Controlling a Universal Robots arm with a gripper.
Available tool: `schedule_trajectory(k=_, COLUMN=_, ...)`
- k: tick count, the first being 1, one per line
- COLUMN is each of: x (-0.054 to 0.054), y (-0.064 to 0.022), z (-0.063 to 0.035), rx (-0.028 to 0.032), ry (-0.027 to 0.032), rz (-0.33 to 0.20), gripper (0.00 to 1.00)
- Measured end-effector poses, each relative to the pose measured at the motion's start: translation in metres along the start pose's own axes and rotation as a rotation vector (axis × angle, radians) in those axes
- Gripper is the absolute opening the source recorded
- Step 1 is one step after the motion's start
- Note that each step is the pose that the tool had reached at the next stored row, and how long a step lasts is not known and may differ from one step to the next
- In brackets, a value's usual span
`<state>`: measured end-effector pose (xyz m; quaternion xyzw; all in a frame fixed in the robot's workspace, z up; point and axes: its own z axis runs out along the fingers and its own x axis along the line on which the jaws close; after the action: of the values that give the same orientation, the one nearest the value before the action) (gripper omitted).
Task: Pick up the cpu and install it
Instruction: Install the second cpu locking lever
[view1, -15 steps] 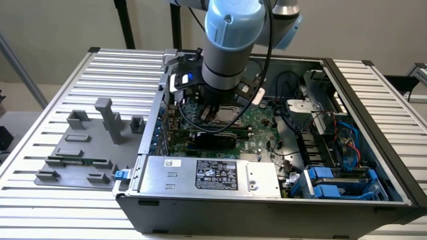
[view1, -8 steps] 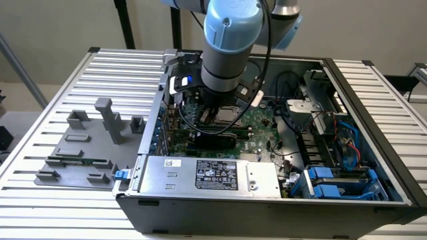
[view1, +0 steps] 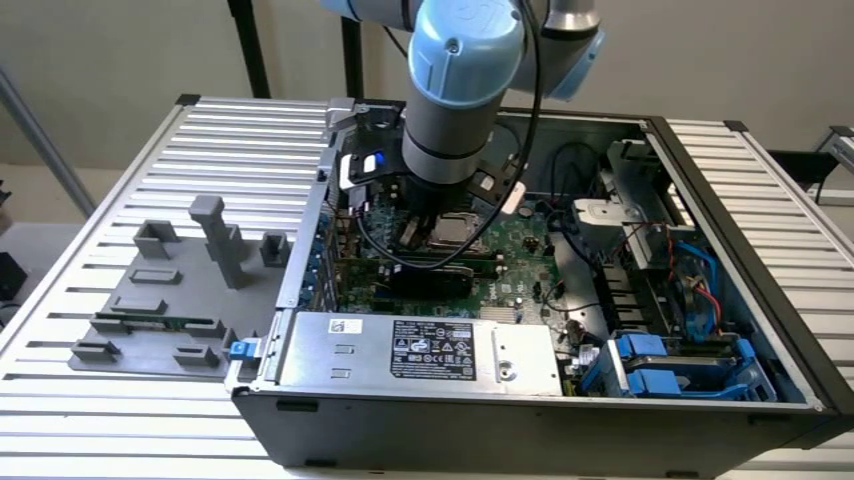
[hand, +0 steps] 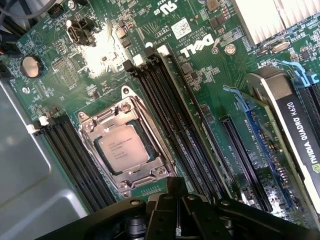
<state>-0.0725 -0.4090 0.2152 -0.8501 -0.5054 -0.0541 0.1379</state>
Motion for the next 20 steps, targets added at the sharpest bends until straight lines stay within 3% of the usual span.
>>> schedule_trajectory(k=13, x=-0.0026, y=-0.0038, z=0.0018, rx=0.0015, ry=-0.0077, rz=0.002, gripper=0.11)
schedule_trajectory(k=20, x=-0.0029, y=-0.0034, z=0.0073, rx=0.0013, ry=-0.008, rz=0.002, gripper=0.11)
